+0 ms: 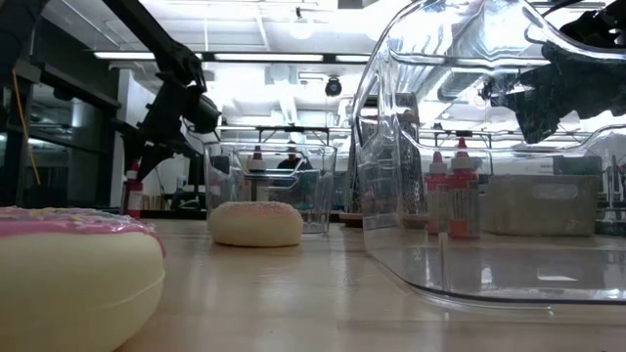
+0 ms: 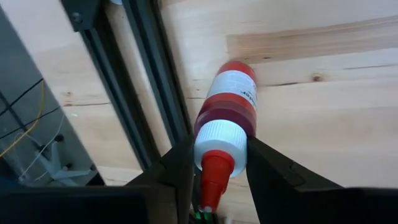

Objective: Pick & Place Food Item
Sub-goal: Put the left red food coloring bottle into the top transparent bin

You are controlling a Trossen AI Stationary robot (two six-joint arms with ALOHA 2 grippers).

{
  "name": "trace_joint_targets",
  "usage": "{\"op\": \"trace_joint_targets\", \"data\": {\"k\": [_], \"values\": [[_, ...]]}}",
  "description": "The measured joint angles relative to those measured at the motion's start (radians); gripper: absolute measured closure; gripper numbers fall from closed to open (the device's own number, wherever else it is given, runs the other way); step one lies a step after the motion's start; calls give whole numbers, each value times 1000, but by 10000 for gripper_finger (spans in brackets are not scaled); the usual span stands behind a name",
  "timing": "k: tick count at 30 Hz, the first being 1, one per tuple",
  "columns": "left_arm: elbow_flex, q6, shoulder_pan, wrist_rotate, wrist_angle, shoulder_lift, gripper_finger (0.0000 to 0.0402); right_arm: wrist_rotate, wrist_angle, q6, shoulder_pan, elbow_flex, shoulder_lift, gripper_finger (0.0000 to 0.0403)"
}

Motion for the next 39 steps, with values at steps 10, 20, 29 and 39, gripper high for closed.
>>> {"op": "trace_joint_targets", "data": {"k": [10,20,29,39], "values": [[-2,14,-25,49,-2,-161,290,0,0,0,0,0,0,241],[0,59,-135,63,56,-361,290,0,0,0,0,0,0,241],[0,87,-339,116,167,-400,284,0,0,0,0,0,0,241],[1,130,-535,109,321,-398,286,0,0,0,0,0,0,241]]}}
